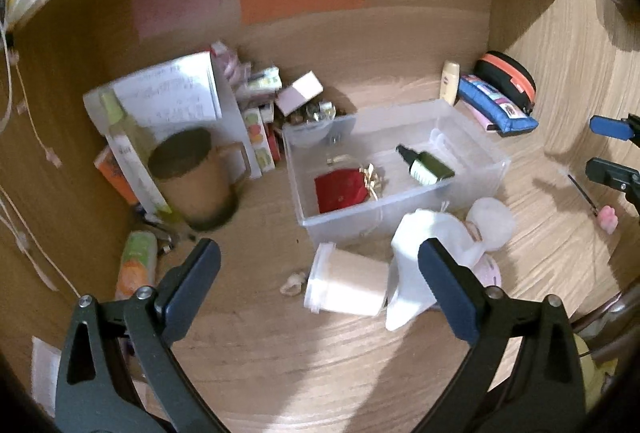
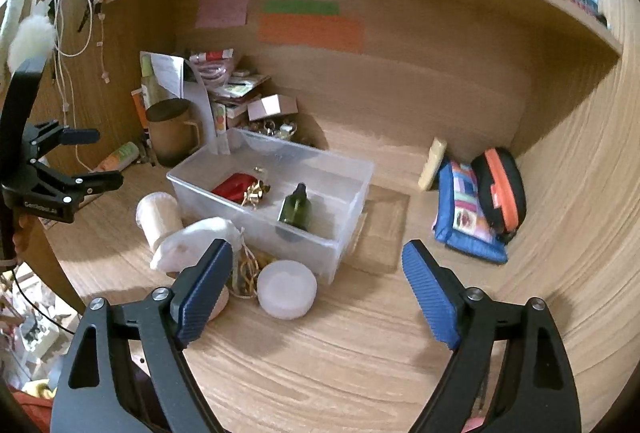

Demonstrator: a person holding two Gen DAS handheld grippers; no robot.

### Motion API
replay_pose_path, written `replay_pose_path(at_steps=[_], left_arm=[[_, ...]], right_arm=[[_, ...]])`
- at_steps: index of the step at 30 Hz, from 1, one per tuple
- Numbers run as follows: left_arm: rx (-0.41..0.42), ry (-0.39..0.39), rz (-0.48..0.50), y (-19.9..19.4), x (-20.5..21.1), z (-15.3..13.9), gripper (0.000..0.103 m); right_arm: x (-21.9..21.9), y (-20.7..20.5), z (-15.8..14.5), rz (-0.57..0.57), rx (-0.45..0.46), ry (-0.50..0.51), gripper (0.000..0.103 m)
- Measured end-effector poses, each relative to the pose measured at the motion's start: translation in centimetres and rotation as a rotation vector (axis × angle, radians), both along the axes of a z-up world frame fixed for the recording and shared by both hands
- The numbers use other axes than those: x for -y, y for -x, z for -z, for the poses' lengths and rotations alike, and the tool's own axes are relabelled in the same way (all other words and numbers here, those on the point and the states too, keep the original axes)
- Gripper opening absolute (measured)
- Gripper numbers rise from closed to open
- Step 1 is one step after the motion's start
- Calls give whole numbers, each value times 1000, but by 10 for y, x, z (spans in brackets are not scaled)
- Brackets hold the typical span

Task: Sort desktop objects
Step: 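Move both tools back toward the remaining items beside the box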

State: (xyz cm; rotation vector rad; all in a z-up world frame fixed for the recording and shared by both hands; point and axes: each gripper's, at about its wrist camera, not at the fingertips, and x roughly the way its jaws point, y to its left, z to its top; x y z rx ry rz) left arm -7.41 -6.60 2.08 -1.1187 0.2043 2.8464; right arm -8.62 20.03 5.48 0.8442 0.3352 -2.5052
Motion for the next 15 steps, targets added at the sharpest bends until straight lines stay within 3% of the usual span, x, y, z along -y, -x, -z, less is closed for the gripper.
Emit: replay_pose_path(at_steps=[7,15], left_arm=[[69,-53,1,7,8,32,100],[132,-62,53,12,2,62,100]], right_arm=[[0,10,25,6,72,-6,85],[8,26,59,3,156,-26,85]])
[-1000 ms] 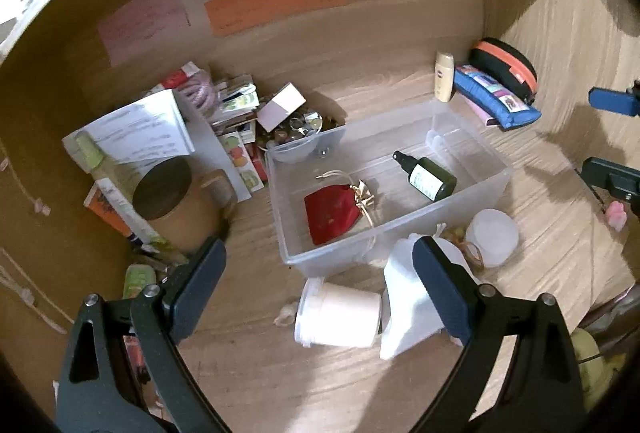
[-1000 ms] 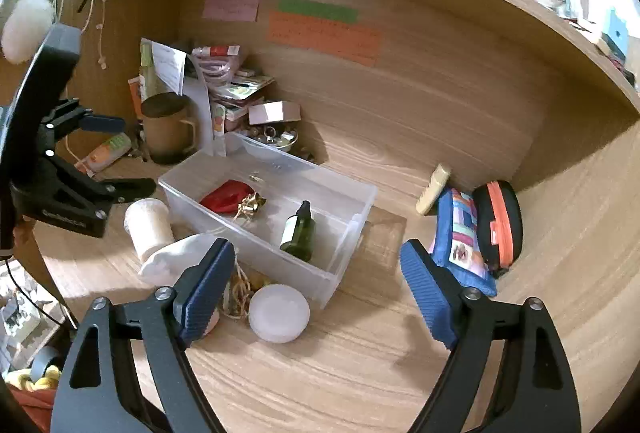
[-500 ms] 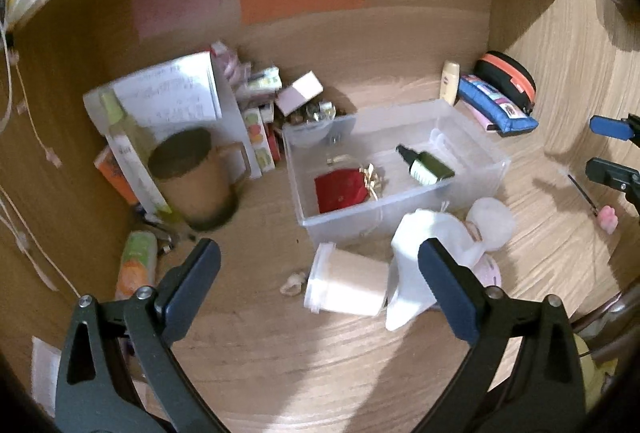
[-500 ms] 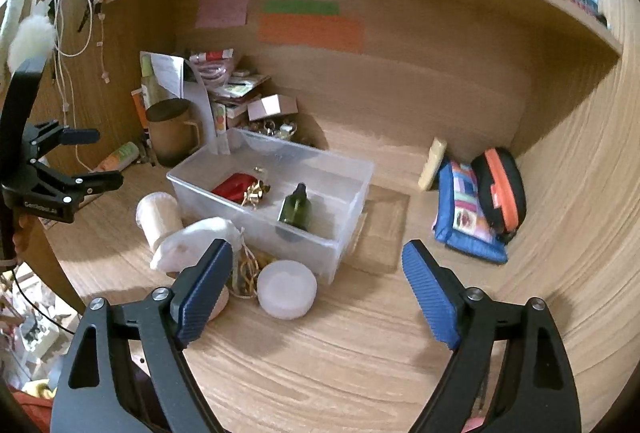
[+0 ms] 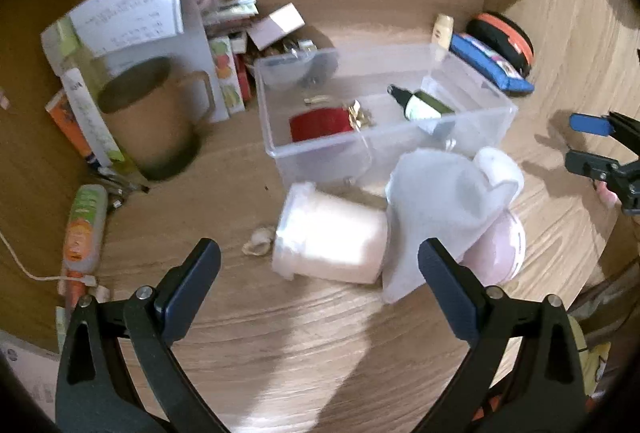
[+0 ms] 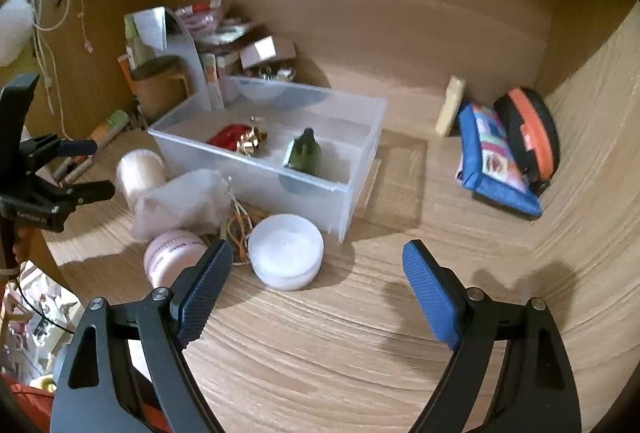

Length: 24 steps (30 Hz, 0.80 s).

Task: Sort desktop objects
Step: 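Move both tools back toward the remaining items beside the box, then grasp the clear tub with the left tool while the right tool grasps the white jar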

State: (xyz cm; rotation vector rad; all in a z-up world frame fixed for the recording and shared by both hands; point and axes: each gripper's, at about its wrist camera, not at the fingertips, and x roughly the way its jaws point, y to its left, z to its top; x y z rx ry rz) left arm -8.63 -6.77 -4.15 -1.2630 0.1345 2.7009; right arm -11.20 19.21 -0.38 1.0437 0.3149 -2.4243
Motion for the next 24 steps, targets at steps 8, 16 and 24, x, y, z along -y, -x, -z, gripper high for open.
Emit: replay_pose_path(at_steps=[8,16,24], left_arm=[[12,17,9,6,-1,20,100],[11,-18,-6,19,7,30,100],[-4,-30,1,29,5,32,98]], right_arm=[[8,17,40,-5,102,-22,85],[16,27,58,-13,140,-42,85],[31,37,68,-38,144,-43,85]])
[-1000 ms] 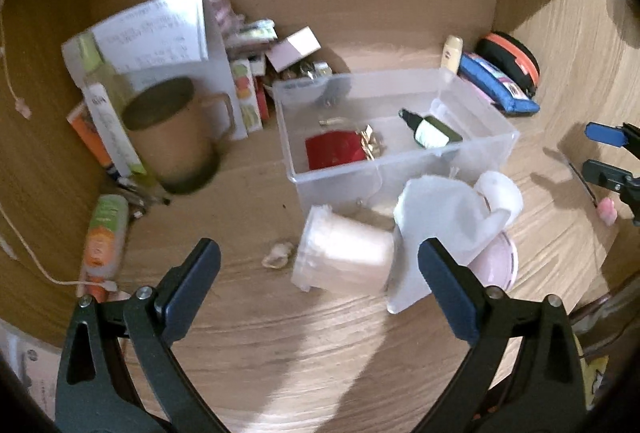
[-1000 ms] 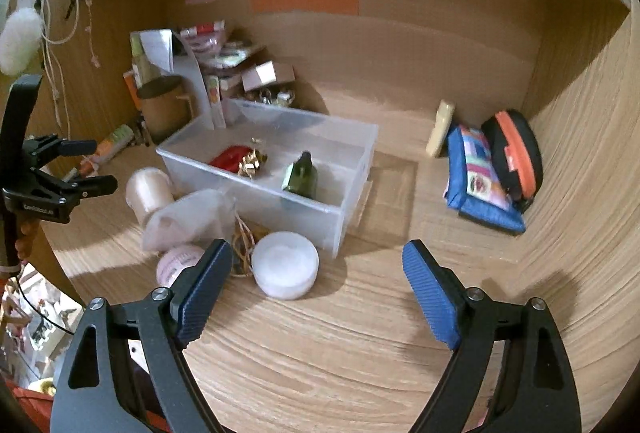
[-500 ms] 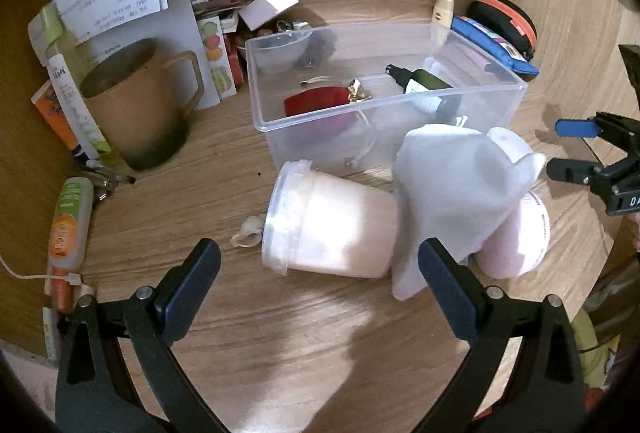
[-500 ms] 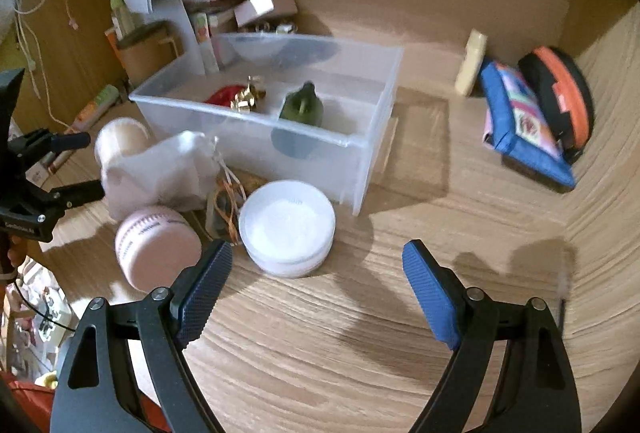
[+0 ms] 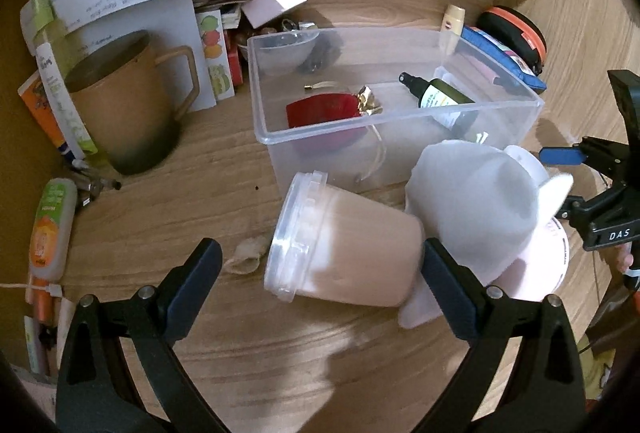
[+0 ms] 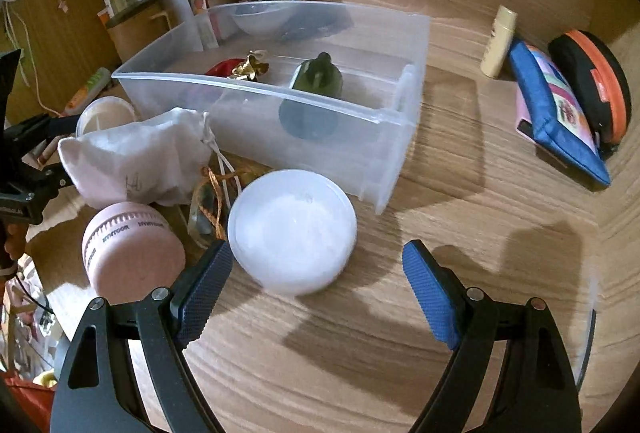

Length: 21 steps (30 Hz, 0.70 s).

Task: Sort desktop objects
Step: 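Grasp the clear tub with the left tool while the right tool grasps the white jar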

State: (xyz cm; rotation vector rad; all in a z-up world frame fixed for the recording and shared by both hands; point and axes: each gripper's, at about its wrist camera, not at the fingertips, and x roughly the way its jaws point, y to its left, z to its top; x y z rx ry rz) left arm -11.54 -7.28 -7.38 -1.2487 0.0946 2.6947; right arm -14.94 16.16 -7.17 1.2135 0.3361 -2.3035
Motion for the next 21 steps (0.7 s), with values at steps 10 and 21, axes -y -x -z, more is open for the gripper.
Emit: replay_pose_path(at_steps=[10,21], left_arm=[[10,-38,16,13,-6,7,86],[-28,-73,-4,5,-6,8,69]], right_arm=[[14,10,11,-24,13,-7,69],[6,9,12,7,14,33,63]])
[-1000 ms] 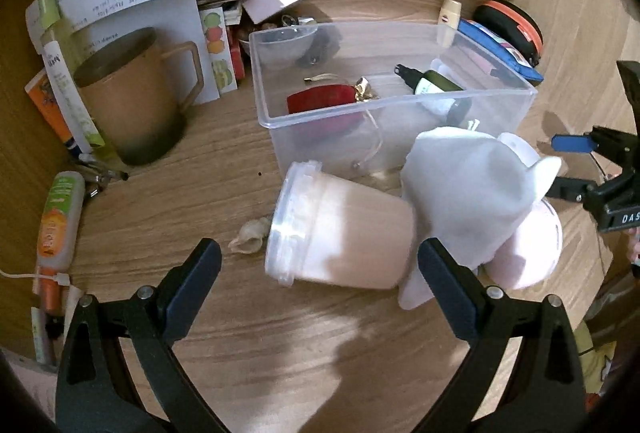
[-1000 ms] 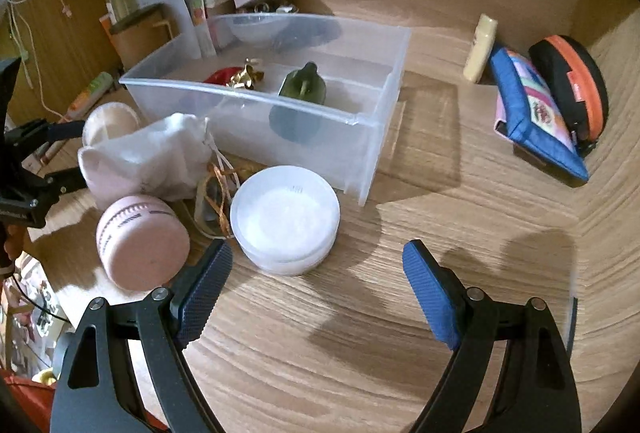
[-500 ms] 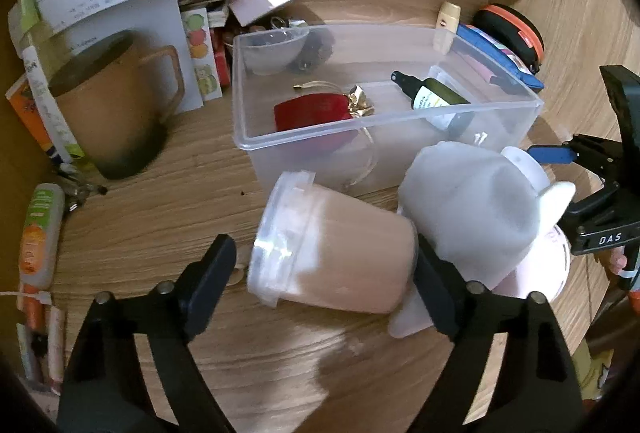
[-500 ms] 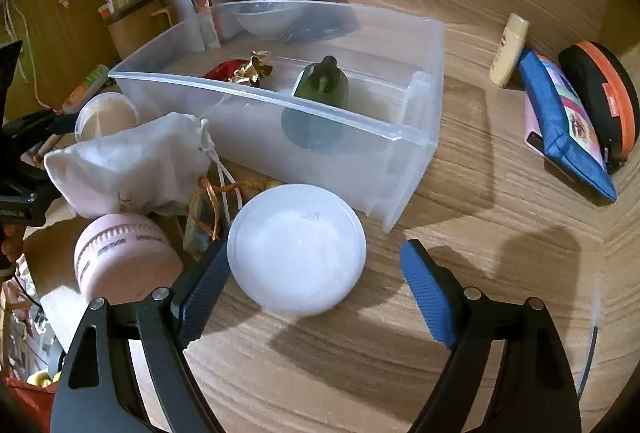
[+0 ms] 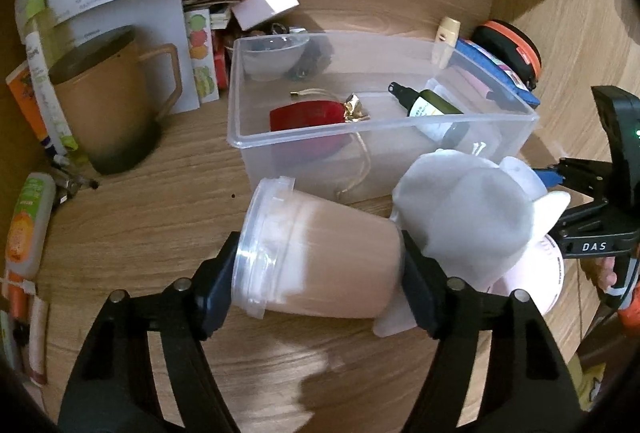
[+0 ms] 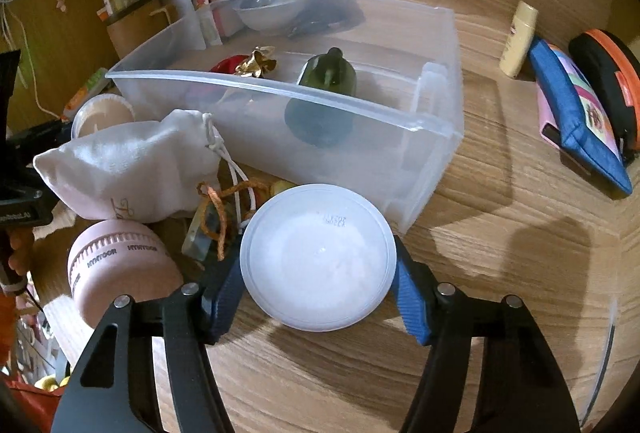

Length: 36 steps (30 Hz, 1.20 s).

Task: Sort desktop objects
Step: 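Grasp the clear tub with the left tool while the right tool grasps the white jar, then lift and carry the clear tub and white jar over the plastic box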

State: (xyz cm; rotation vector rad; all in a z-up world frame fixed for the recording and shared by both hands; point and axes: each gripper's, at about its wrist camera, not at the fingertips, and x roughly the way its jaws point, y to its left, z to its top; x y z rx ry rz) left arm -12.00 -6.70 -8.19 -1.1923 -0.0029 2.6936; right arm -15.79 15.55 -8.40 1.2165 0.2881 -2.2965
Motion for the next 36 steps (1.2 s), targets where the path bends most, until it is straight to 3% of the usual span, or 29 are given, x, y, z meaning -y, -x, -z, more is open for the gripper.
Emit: replay_pose_path(at_steps=[8,15,36], left_arm=[[-16,-6,-36,-2,7,-10,66],[-36,-30,-66,-10,15,-21,66],[-198,-58,-133,-52,17,-80,65]], right_arm=[[-20,-10,-25,49,-69,28,63],[-34,-12,-36,65,-66,75,63],[-47,-48,-98,56,-195,173,63]])
